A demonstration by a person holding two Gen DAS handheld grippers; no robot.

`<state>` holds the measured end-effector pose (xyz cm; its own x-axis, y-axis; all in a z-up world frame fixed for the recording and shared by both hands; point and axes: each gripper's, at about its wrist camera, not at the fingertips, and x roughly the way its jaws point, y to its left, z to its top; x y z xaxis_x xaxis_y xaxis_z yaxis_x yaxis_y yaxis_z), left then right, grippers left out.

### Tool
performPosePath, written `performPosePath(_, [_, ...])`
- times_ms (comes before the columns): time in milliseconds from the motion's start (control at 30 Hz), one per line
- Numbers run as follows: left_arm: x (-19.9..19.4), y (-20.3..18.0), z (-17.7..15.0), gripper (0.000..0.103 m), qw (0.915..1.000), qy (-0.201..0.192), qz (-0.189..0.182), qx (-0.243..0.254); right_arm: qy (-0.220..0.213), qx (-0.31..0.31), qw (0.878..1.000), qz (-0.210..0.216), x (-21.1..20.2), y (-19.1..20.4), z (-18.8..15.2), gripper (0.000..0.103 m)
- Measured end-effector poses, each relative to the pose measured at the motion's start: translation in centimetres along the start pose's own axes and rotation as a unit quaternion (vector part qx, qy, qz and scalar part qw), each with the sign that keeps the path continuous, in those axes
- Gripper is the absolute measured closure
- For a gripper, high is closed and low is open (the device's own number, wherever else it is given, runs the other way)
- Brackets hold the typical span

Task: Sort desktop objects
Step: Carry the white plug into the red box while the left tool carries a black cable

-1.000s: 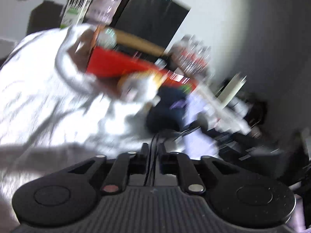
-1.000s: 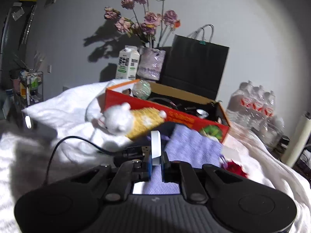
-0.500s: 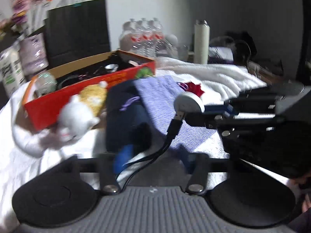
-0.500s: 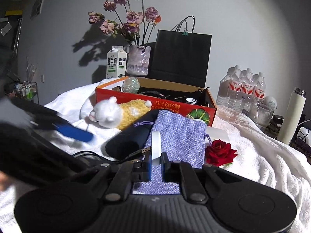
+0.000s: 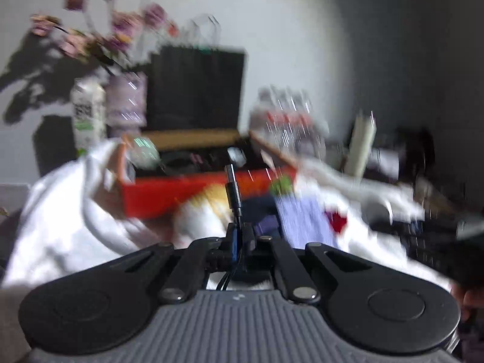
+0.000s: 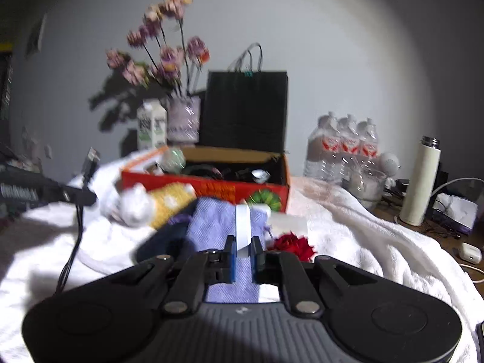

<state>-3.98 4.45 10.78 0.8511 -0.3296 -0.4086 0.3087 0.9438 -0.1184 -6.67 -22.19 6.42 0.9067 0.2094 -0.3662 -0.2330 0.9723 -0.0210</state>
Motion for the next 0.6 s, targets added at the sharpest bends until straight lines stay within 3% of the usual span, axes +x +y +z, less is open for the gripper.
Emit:
performPosePath(133, [-1.0, 2.2, 5.1, 0.099, 0.9995, -0.016, 0.012, -0.023, -0.018, -0.006, 0.999, 0.042, -0.5, -0.6, 3.2, 0.095])
performPosePath(300, [0.5, 2.0, 12.0, 0.099, 0.9983, -0.047, 0.029, 0.019, -0.044, -0.039, 0.996, 0.068, 1.5, -0.9, 8.1, 0.095])
performPosePath(400, [4.0, 2.0, 16.0, 0.099, 0.9985, -0.027, 0.035, 0.032, -0.029, -0.045, 0.996, 0.076, 5.0, -1.5, 11.6, 0.095])
performPosePath(500, [8.8, 2.4, 18.9, 0.099, 0.9962, -0.008, 0.069, 0.052, -0.002, -0.025, 0.995, 0.096, 9.7, -2.4, 15.0, 0.095])
performPosePath(600, [14.8, 4.5, 20.6, 0.099, 0.9962, 0.049, 0.067, 0.028, 0.039, 0.002, 0.992, 0.121, 15.1, -2.9, 17.4, 0.095])
